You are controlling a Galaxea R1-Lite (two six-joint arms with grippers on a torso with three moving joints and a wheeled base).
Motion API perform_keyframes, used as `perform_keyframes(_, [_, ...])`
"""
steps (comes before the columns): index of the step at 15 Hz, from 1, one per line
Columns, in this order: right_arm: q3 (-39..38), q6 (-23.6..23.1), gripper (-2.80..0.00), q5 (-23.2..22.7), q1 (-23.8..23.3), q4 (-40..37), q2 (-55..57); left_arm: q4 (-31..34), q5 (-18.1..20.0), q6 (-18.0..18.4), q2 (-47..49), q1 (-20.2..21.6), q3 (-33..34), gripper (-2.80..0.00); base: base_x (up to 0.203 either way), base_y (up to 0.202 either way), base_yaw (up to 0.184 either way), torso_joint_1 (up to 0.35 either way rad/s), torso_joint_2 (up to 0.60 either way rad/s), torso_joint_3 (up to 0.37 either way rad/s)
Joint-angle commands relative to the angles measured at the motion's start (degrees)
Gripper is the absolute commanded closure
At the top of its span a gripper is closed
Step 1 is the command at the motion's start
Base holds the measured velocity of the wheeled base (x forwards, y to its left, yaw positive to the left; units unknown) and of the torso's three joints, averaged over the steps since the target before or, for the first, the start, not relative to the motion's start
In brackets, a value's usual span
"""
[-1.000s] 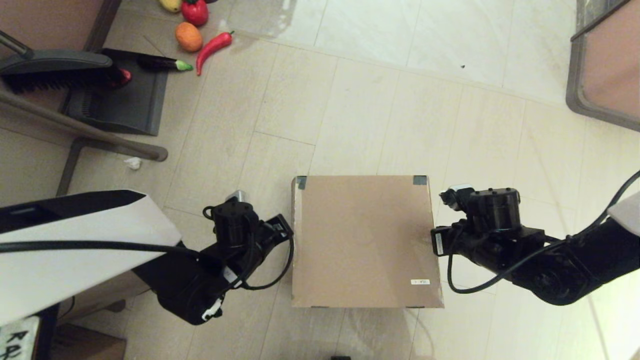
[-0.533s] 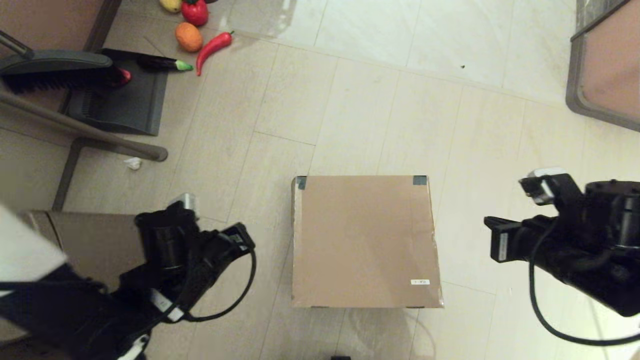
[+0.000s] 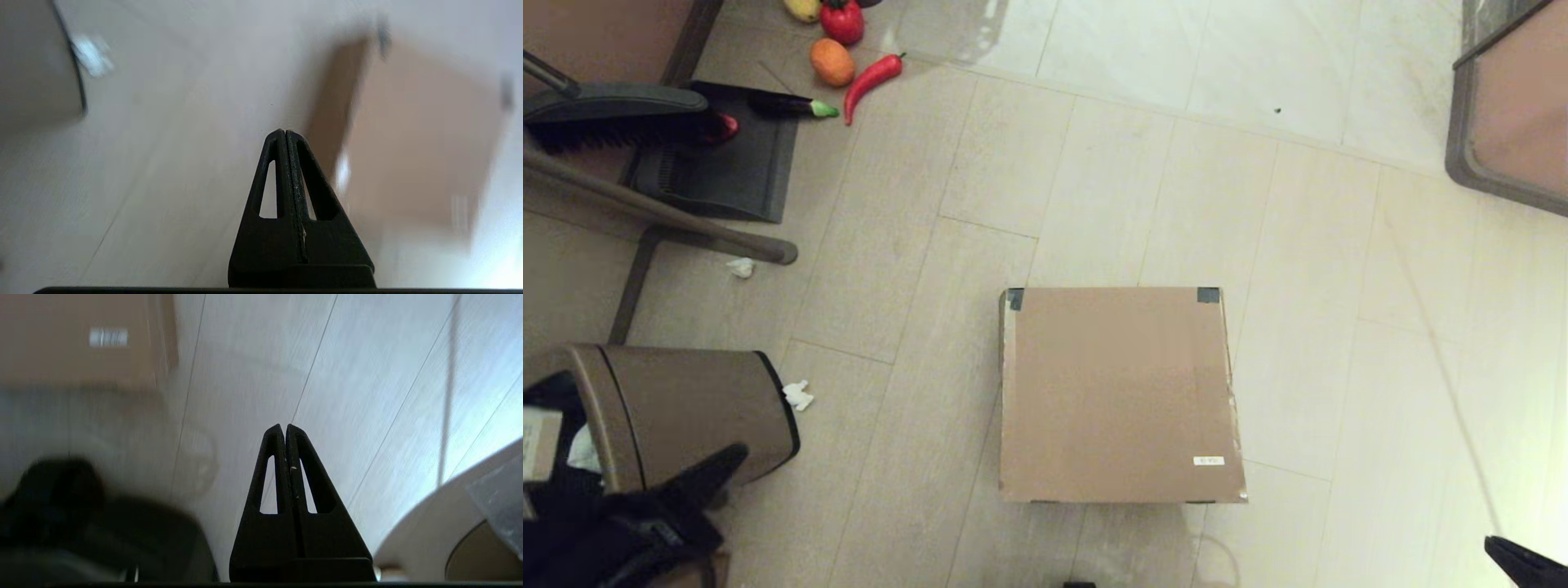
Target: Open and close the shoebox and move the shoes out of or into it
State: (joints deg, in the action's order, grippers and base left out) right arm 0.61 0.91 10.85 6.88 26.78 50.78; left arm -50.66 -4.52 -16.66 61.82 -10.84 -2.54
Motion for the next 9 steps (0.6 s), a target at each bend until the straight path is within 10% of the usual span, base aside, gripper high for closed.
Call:
perform_keyframes(1, [-0.6, -0.8, 0.0, -2.0, -0.4, -9.4, -12.3, 23.8, 6.2, 6.0, -17.1, 0.9, 1.7, 0.0, 0.0, 0.0, 0.0, 0.0, 0.0, 0.0])
perform_keyframes(5, [1.7, -7.6, 0.0, -11.5, -0.9, -33.5, -28.9, 57.8, 6.3, 13.3, -33.0, 0.5, -1.0, 0.0, 0.0, 0.0, 0.0, 0.0, 0.0, 0.0])
perform_keyframes(9, [2.0, -8.0, 0.0, -12.0, -9.0, -34.0, -29.0, 59.0, 3.0, 14.6, -36.1, 5.9, -1.3, 0.0, 0.0, 0.0, 0.0, 0.0, 0.0, 0.0])
